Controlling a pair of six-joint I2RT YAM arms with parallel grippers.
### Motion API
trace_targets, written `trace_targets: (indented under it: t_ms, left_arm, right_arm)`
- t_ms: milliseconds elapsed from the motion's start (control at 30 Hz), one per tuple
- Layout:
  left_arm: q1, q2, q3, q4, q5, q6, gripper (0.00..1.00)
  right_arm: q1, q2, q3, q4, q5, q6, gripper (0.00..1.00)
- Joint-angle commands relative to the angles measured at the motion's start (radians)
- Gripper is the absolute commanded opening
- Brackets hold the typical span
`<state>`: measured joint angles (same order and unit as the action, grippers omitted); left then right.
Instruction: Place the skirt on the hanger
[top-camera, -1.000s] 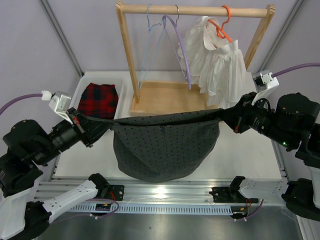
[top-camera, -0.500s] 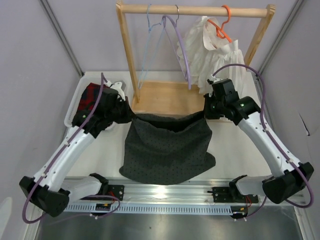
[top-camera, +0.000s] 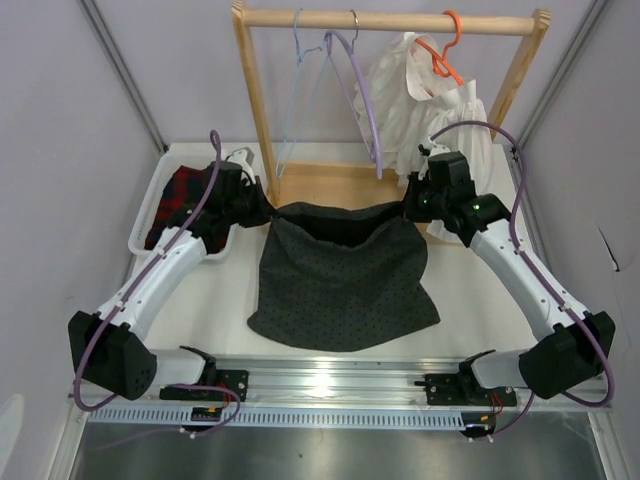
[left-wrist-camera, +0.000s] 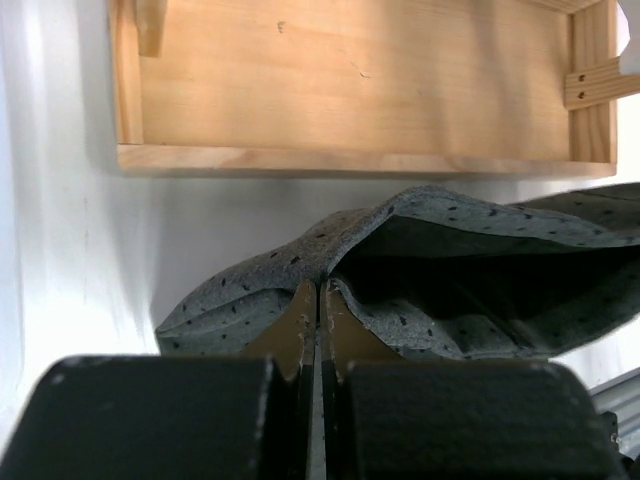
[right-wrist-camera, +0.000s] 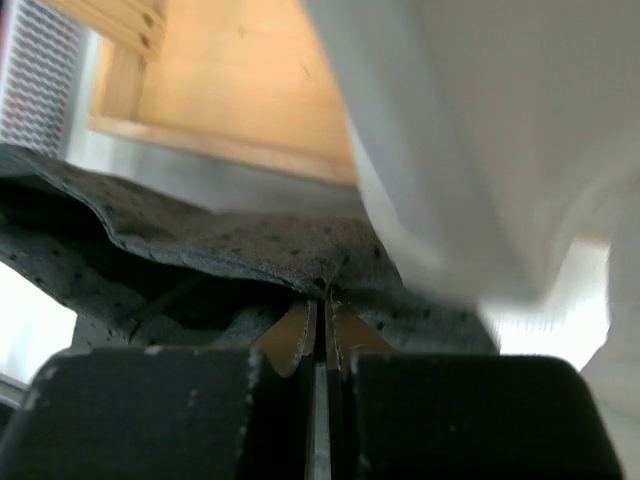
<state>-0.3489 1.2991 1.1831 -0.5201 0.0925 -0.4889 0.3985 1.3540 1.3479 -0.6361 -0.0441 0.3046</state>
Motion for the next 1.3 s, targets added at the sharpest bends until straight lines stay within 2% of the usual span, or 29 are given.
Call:
trace_targets:
  t_ms: [0,167,267,400,533,567,667,700,733,833,900,933,967,1100,1267]
  left_arm:
    - [0.008,-0.06,-0.069,0.083,0.055,-0.045,0.0]
    - [0.007,-0.22,-0.311,0.115,0.121,-0.129,0.0]
    - [0.002,-0.323,-0.471,0.124,0.135,-0.172,0.0]
    - [-0.001,-0.427,-0.602,0.12,0.132,-0.229,0.0]
    - [-0.001,-0.448,-0.697,0.136,0.131,-0.25,0.0]
    - [-0.002,-0.446,-0.714,0.144,0.142,-0.251,0.0]
    - [-0.007,-0.451,-0.715,0.152,0.142,-0.244,0.1]
    - [-0.009,-0.458,-0.709,0.152,0.145,-0.237,0.12]
    - [-0.01,-0.469,-0.702,0.15,0.16,-0.22,0.2]
    - [-0.016,-0.515,-0.656,0.143,0.2,-0.186,0.34]
    - [-0.018,-0.537,-0.604,0.114,0.216,-0.165,0.41]
    - [-0.018,-0.555,-0.588,0.1,0.219,-0.151,0.48]
    - [-0.018,-0.567,-0.567,0.095,0.237,-0.142,0.5]
    - [-0.018,-0.603,-0.478,0.057,0.25,-0.105,0.51]
    - [-0.018,-0.607,-0.295,0.038,0.208,-0.068,0.52]
  right_arm:
    - [-0.001,-0.088,-0.099,0.05,0.033,0.073,0.0]
    - [0.017,-0.258,-0.347,0.044,0.082,0.2,0.0]
    - [0.022,-0.321,-0.442,0.016,0.101,0.263,0.0]
    - [0.025,-0.392,-0.556,-0.013,0.124,0.318,0.0]
    - [0.025,-0.415,-0.667,0.022,0.101,0.372,0.0]
    - [0.028,-0.418,-0.685,0.042,0.092,0.381,0.09]
    - [0.065,-0.431,-0.73,0.058,0.104,0.41,0.23]
    - [0.074,-0.435,-0.733,0.053,0.111,0.415,0.31]
    - [0.092,-0.452,-0.734,0.049,0.128,0.415,0.42]
    - [0.114,-0.487,-0.724,0.029,0.147,0.406,0.64]
    - [0.115,-0.518,-0.711,0.009,0.151,0.401,0.69]
    - [0.115,-0.524,-0.693,0.0,0.154,0.395,0.71]
    - [0.115,-0.533,-0.682,-0.016,0.159,0.392,0.72]
    - [0.115,-0.543,-0.612,-0.057,0.17,0.386,0.72]
    - [0.115,-0.552,-0.511,-0.099,0.155,0.372,0.7]
